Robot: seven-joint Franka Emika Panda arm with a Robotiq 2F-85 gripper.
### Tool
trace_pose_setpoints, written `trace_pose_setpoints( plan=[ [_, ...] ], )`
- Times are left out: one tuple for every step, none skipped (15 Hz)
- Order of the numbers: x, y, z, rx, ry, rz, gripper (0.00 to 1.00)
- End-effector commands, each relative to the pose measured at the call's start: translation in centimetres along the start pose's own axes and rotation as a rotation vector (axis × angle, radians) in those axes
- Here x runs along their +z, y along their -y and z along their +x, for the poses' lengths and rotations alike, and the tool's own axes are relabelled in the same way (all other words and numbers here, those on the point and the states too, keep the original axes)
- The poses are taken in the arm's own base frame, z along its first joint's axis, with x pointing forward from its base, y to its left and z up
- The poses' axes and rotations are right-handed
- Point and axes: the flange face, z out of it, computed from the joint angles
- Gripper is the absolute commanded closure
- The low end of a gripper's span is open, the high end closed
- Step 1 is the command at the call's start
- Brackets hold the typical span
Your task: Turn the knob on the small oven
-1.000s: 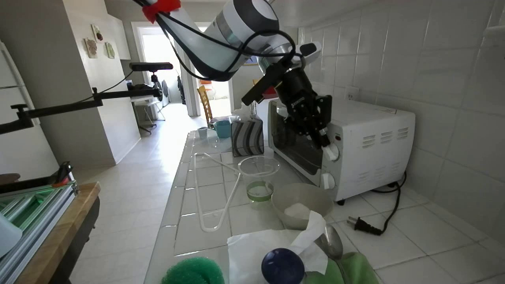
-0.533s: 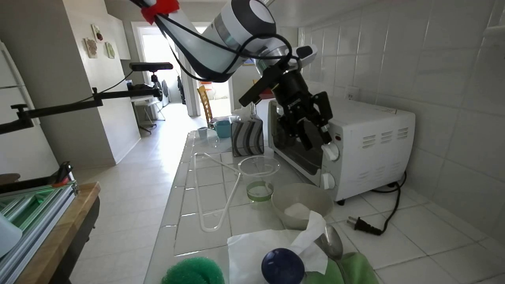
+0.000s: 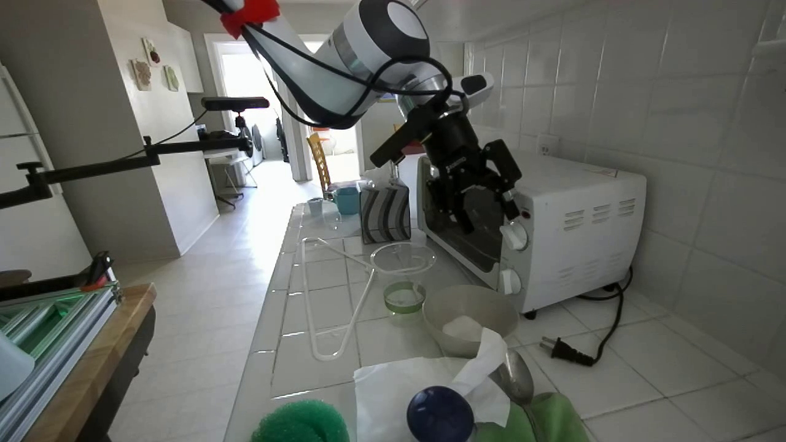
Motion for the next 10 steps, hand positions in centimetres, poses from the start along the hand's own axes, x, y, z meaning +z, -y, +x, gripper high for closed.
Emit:
trace_pose_setpoints(
  plan=[
    [0.31, 0.19, -0.26, -0.022, 0.032, 0.031, 0.29],
    [0.44, 0.28, -0.32, -0.023, 0.038, 0.032, 0.26],
    [0.55, 0.34, -0.38, -0.024, 0.046, 0.034, 0.33],
    [0.62, 0.37, -0.41, -0.025, 0.05, 0.035, 0.39],
    [0.67, 0.37, -0.44, -0.025, 0.054, 0.036, 0.37],
    [0.78, 0.35, -0.48, -0.027, 0.058, 0.034, 0.37],
    [0.87, 0.32, -0.53, -0.027, 0.061, 0.032, 0.41],
    [0.98, 0.32, -0.56, -0.029, 0.062, 0.03, 0.37],
    [1.05, 0.29, -0.56, -0.03, 0.061, 0.029, 0.38],
    [1.13, 0.31, -0.49, -0.033, 0.059, 0.025, 0.3]
  ],
)
